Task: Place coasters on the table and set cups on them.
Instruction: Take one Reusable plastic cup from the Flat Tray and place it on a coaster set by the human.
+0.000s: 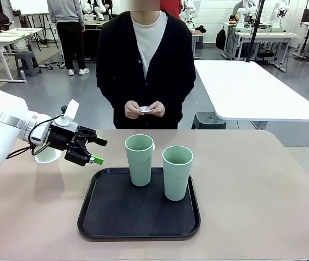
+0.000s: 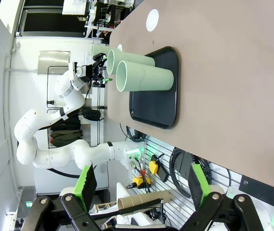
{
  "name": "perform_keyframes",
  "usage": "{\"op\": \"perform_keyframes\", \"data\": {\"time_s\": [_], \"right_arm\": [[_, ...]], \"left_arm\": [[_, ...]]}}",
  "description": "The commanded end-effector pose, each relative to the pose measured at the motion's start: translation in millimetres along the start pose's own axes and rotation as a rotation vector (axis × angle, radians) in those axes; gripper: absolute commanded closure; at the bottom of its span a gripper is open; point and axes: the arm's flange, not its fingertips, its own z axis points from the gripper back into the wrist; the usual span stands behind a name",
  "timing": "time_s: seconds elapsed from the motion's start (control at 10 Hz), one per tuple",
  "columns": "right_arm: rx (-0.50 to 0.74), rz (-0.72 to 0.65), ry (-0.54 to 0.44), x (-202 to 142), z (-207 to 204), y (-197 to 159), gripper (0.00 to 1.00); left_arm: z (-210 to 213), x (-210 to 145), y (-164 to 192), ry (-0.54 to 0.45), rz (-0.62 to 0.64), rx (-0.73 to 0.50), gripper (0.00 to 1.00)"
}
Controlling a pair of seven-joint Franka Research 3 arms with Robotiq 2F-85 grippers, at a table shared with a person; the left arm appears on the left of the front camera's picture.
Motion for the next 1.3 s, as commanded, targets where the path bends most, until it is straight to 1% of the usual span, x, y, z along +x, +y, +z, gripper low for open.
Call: {"op": "perform_keyframes", "data": {"time_s": [0.0, 0.1, 0.3, 0.5, 0.8, 1.0, 1.2], "right_arm": [[0.009, 0.003, 0.001, 0.3, 0.3, -0.6, 0.0], [0.009, 0.003, 0.001, 0.3, 0.3, -0.6, 0.0], [0.009, 0.003, 0.001, 0.3, 0.3, -0.6, 0.0], [0.009, 0.003, 0.001, 0.3, 0.3, -0.6, 0.0], [0.009, 0.003, 0.001, 0.3, 0.3, -0.6, 0.0], [0.009, 0.003, 0.001, 0.3, 0.3, -0.6, 0.0], [0.009, 0.003, 0.001, 0.3, 0.3, -0.6, 0.0]], "left_arm": [[-1.6, -2.1, -1.3, -0.017, -0.013, 0.012, 0.0], [0.0, 0.0, 0.0, 0.0, 0.0, 0.0, 0.0], [-9.6, -4.1, 0.8, -0.086, 0.038, -0.038, 0.0], [-18.7, -15.8, 5.2, -0.159, 0.047, -0.031, 0.0], [-39.5, -36.5, 5.0, -0.241, 0.003, -0.014, 0.0], [-54.6, -49.8, 6.9, -0.254, 0.032, -0.041, 0.0], [-65.6, -56.7, 8.1, -0.263, 0.076, -0.026, 0.0]]}}
